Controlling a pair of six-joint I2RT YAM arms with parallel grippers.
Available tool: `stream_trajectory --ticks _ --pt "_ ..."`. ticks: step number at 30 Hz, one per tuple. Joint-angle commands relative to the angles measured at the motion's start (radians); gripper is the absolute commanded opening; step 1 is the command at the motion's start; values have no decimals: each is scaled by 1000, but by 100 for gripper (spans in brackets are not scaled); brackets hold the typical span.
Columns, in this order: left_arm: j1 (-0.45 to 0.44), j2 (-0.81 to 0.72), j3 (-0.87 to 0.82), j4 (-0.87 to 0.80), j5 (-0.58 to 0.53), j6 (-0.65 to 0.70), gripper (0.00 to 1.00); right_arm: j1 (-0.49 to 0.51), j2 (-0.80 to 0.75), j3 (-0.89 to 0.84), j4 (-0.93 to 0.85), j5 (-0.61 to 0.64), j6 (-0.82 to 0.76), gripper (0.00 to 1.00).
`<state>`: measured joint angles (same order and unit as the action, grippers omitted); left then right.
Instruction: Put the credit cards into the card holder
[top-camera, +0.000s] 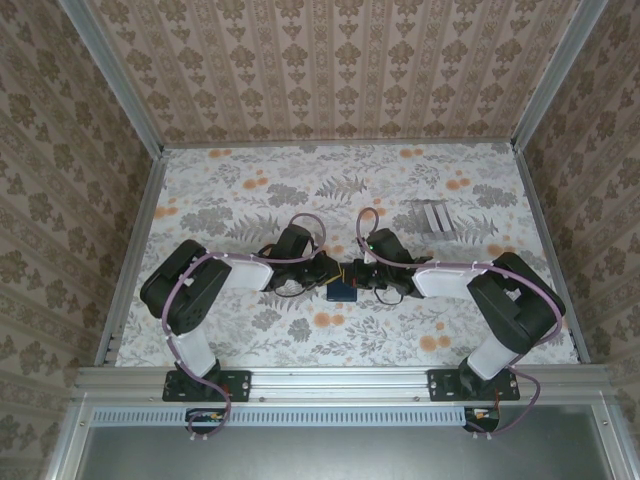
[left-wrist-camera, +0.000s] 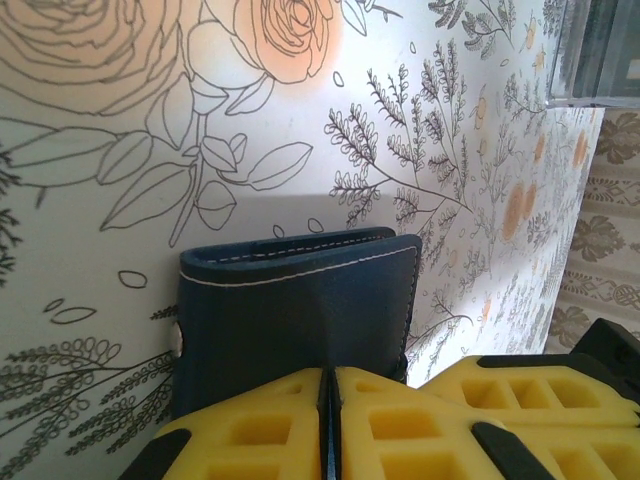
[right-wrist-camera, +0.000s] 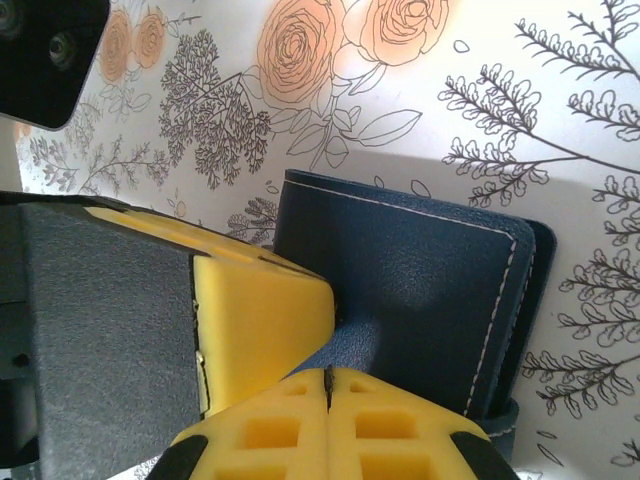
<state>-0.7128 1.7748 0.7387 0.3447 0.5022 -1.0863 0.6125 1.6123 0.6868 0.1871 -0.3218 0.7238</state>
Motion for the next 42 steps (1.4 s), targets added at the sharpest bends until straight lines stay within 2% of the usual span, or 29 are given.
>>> stream_trajectory --ticks 1,5,22,35,42 --pt "-10 50 -26 -44 -42 -12 13 -6 -10 43 -61 -19 -35 0" --pt "-12 54 -24 -40 -41 -12 13 -7 8 61 -47 -46 -24 0" --pt "-13 57 -22 -40 -38 -16 13 -6 34 23 -49 14 -64 0" --pt "-19 61 -10 -49 -37 -14 13 -7 -43 65 -116 33 -82 0" --pt "-20 65 -7 -49 -36 -13 13 -5 12 58 -92 29 -80 0"
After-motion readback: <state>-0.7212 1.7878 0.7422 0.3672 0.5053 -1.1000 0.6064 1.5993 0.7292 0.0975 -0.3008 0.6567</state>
